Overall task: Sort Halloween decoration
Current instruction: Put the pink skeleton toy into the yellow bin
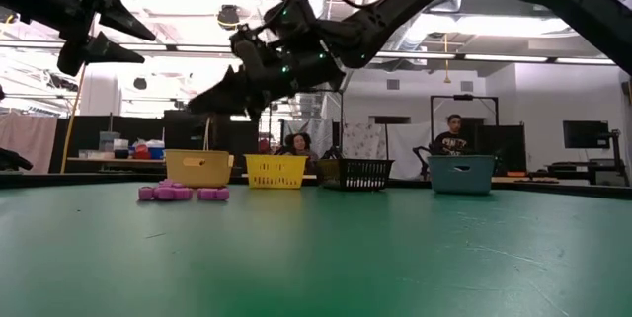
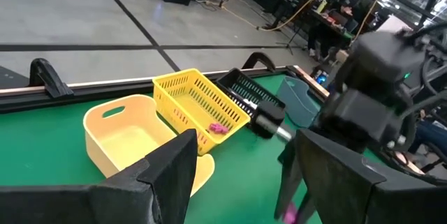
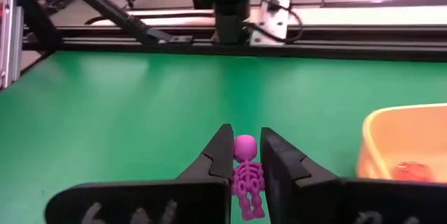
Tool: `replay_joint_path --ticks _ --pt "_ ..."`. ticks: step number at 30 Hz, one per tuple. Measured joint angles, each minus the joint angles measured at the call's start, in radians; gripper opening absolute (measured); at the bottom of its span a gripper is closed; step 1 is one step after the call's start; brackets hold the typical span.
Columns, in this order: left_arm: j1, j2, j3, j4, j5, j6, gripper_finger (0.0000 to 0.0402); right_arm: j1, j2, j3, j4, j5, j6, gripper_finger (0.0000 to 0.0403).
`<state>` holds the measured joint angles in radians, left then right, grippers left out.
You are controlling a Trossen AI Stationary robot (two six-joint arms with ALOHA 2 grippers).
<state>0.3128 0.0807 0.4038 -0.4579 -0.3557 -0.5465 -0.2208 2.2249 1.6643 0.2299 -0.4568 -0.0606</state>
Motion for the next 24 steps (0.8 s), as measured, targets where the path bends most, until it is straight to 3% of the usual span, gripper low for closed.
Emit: replay_joint_path --ticks 9,17,24 --pt "0.0 0.0 0.0 0.0 0.0 0.0 0.0231 -0.057 -0.071 0.001 -0.012 0.021 -0.044 0.0055" --pt "0.0 0.0 0.0 0.0 0.0 0.0 0.0231 -0.144 -0.077 0.001 -0.027 0.108 0.012 0.0055" --pt "0.0 0.0 0.0 -0.001 0.0 0.003 0.0231 -0.195 -0.078 0.001 -0.17 0.301 0.038 0.0055"
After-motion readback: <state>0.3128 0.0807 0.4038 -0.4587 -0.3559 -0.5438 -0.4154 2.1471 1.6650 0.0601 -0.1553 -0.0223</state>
